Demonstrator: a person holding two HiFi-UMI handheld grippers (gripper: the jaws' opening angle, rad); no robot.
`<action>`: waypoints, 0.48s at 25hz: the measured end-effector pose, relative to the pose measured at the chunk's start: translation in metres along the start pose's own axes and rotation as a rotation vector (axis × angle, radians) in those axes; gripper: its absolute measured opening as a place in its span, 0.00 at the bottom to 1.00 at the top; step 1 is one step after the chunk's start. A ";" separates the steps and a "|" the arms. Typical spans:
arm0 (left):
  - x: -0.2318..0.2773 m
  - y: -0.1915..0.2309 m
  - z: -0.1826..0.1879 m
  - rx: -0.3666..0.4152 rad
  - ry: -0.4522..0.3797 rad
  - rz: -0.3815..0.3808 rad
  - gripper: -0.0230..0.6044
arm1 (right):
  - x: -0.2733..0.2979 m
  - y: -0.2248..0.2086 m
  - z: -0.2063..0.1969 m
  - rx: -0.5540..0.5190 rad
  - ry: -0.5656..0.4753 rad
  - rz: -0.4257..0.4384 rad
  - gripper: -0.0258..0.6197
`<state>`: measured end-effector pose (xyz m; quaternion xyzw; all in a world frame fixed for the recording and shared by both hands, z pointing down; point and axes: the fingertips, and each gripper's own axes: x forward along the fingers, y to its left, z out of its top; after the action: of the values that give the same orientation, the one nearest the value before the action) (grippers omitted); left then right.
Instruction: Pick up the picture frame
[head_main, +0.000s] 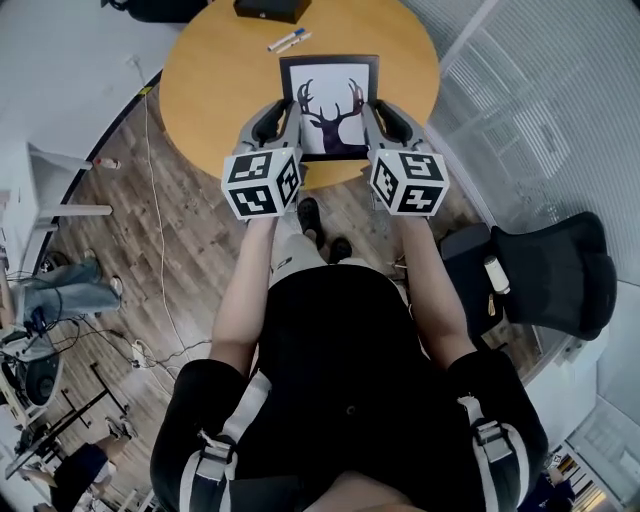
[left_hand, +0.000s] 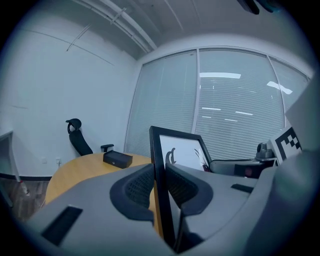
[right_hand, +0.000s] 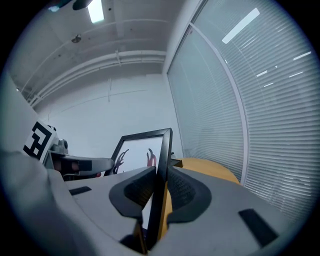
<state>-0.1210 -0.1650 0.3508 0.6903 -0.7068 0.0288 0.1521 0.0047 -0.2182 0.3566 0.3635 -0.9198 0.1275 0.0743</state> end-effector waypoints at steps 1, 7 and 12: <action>-0.003 -0.003 0.006 0.003 -0.015 0.000 0.17 | -0.003 0.001 0.007 -0.004 -0.010 0.003 0.17; -0.019 -0.017 0.040 0.039 -0.086 -0.014 0.17 | -0.021 0.006 0.039 -0.023 -0.069 0.024 0.17; -0.035 -0.025 0.065 0.052 -0.146 -0.021 0.17 | -0.038 0.015 0.065 -0.049 -0.133 0.046 0.18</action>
<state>-0.1080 -0.1487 0.2763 0.7017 -0.7077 -0.0046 0.0824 0.0186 -0.2014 0.2832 0.3480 -0.9337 0.0823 0.0190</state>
